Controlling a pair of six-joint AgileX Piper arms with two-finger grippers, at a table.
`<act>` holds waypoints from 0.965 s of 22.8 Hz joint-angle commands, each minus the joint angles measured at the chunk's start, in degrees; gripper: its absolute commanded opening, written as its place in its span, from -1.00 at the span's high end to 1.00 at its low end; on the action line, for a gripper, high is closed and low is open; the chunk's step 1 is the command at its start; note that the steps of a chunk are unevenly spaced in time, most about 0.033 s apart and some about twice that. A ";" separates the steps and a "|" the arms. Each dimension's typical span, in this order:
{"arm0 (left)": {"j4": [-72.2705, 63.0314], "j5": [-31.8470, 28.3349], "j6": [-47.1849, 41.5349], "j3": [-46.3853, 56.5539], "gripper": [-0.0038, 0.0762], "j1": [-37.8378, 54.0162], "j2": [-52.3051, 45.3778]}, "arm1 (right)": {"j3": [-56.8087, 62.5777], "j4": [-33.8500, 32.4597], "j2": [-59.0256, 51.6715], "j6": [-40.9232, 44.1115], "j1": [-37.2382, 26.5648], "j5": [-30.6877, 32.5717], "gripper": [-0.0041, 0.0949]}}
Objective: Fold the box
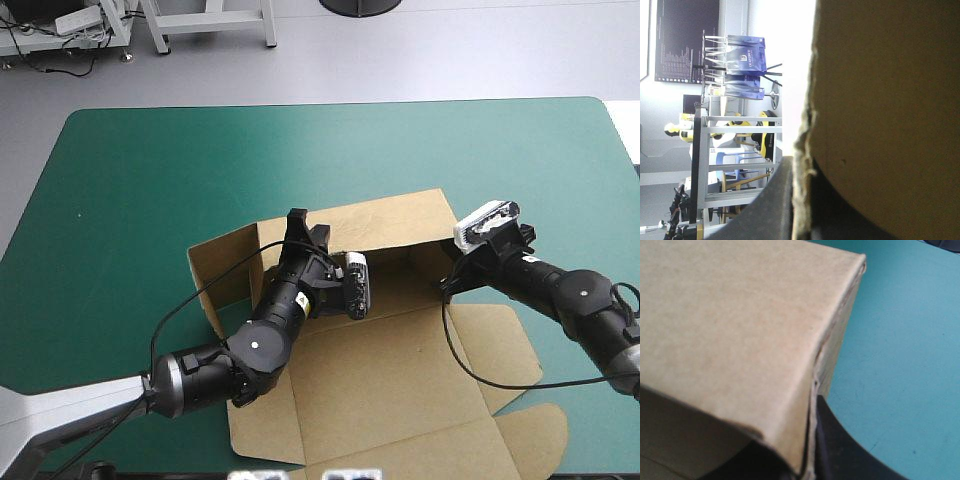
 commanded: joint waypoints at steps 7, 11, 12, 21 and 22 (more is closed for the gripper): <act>1.60 -4.76 -0.96 -1.65 0.67 -0.66 -5.01 | -1.33 0.50 -0.73 3.44 1.17 11.36 0.96; -3.91 -6.72 -1.58 -1.65 0.38 -3.28 -9.45 | -1.33 0.50 -0.73 4.27 1.17 10.49 0.96; -5.18 -6.03 -1.58 -1.65 0.36 -4.23 -10.51 | -1.33 0.50 -0.73 4.56 1.17 10.20 0.96; -25.32 -3.15 -1.57 -1.65 0.36 -10.90 -22.76 | -1.33 0.50 -0.73 6.42 1.17 5.60 0.96; -25.29 -1.91 -1.95 -1.65 0.36 -10.90 -24.78 | -1.33 0.50 -0.73 6.42 1.17 4.83 0.96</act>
